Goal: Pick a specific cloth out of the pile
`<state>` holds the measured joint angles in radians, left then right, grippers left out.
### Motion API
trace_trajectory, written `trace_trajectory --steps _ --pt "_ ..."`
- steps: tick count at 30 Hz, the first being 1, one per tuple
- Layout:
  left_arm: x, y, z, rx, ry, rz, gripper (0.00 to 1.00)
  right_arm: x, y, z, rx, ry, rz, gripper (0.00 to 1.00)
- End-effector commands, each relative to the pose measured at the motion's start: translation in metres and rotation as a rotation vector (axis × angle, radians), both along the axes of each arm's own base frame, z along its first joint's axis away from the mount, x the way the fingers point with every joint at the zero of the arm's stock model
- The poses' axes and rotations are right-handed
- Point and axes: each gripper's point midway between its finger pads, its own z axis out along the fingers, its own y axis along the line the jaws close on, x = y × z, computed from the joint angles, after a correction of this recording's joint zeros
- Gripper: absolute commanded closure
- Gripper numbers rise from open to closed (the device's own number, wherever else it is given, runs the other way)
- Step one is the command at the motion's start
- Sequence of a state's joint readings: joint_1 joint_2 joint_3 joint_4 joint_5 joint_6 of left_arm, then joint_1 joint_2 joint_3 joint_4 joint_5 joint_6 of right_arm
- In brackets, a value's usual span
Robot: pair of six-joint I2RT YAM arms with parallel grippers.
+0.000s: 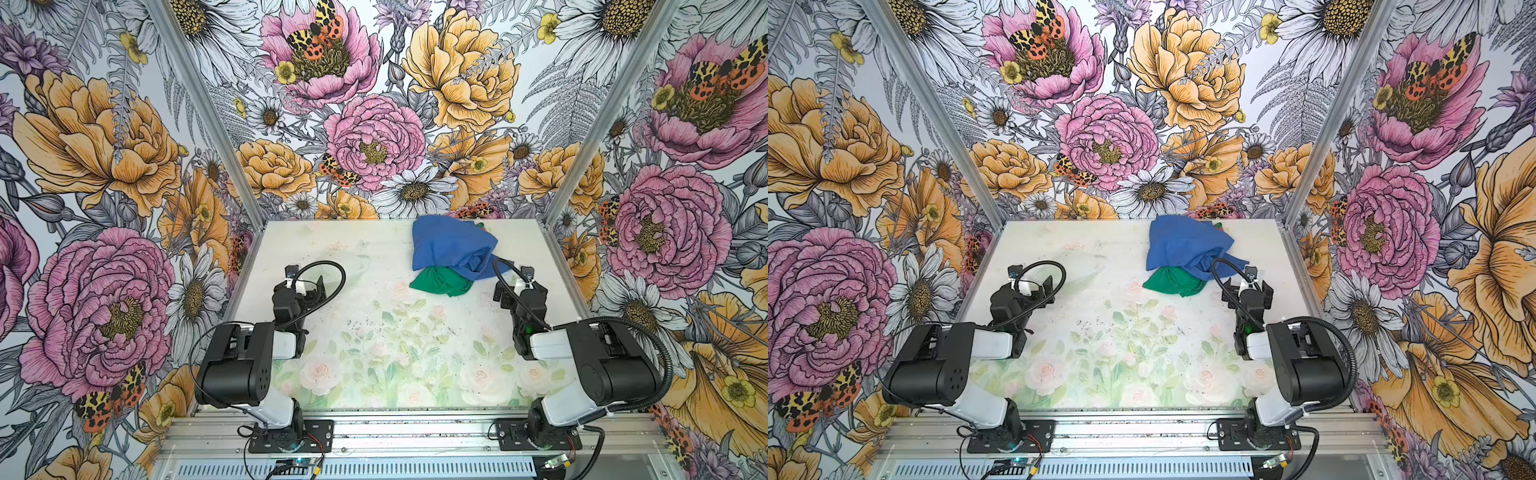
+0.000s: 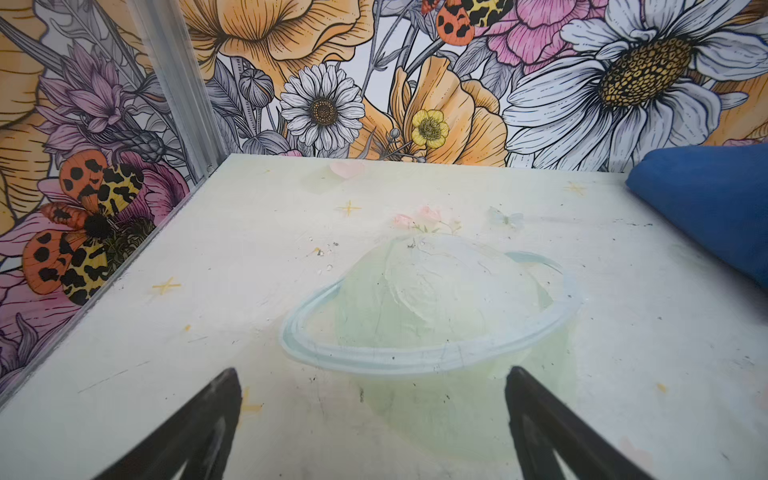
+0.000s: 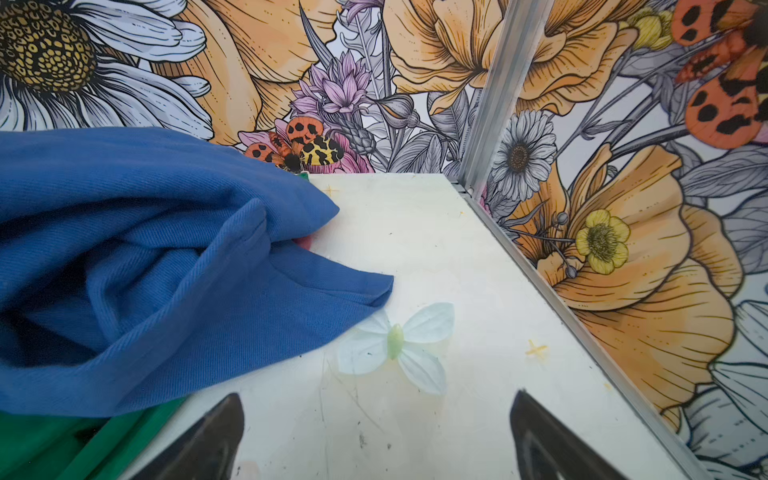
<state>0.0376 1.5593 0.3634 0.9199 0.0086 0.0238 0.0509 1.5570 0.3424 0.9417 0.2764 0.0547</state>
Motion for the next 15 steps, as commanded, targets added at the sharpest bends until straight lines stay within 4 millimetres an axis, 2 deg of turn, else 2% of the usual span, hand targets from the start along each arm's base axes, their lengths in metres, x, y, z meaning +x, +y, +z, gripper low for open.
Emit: trace_trajectory --steps 1,15 --pt "0.0054 -0.0013 0.0133 -0.019 -0.037 -0.008 0.01 0.0043 -0.0017 0.0139 0.012 -0.043 -0.007 0.0" --pt "0.0011 0.0002 0.0152 -0.064 -0.063 -0.069 0.01 0.0046 -0.002 0.0132 0.013 -0.039 -0.007 0.0"
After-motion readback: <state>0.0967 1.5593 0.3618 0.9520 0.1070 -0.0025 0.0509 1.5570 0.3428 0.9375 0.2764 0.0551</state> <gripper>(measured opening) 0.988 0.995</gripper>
